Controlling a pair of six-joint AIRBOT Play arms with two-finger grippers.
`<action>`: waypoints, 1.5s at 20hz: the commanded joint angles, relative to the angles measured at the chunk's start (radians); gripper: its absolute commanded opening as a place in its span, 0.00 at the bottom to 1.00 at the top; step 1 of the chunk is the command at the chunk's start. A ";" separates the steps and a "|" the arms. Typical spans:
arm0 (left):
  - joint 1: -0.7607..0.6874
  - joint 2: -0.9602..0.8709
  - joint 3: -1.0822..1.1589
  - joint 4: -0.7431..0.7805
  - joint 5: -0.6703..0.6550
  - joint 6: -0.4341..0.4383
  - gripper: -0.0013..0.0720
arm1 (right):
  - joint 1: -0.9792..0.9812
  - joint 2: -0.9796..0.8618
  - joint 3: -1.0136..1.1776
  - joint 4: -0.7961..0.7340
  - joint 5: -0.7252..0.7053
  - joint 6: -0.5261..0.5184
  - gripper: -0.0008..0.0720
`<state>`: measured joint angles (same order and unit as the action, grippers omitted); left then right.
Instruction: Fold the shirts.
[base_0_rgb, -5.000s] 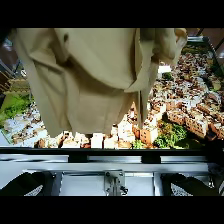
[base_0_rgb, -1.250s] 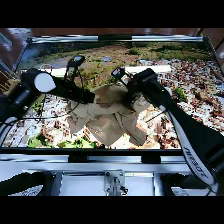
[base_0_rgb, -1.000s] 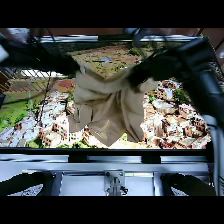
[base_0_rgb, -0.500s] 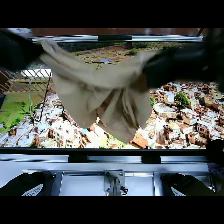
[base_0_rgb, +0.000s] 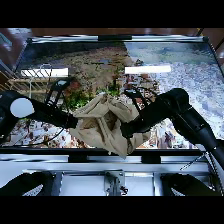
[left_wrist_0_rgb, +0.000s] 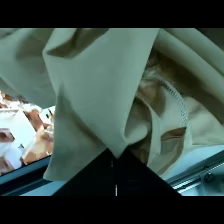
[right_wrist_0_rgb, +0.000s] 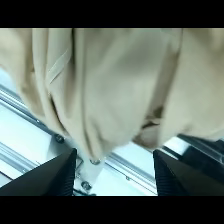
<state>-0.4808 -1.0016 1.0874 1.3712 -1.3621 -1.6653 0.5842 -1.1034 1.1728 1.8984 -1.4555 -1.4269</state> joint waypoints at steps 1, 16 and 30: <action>-0.006 0.038 -0.079 0.074 -0.032 -0.005 0.09 | -0.031 -0.001 0.087 0.037 0.128 -0.048 0.82; -0.004 0.086 -0.077 0.087 0.016 -0.029 0.09 | 0.143 -0.423 0.227 0.029 0.511 -0.711 0.92; -0.004 0.113 -0.053 0.010 0.118 -0.019 0.09 | 0.177 -0.478 0.273 -0.192 0.814 -0.485 0.10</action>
<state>-0.4850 -0.8936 1.0195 1.3907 -1.2739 -1.6913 0.7952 -1.5909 1.4185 1.8225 -0.6495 -2.0460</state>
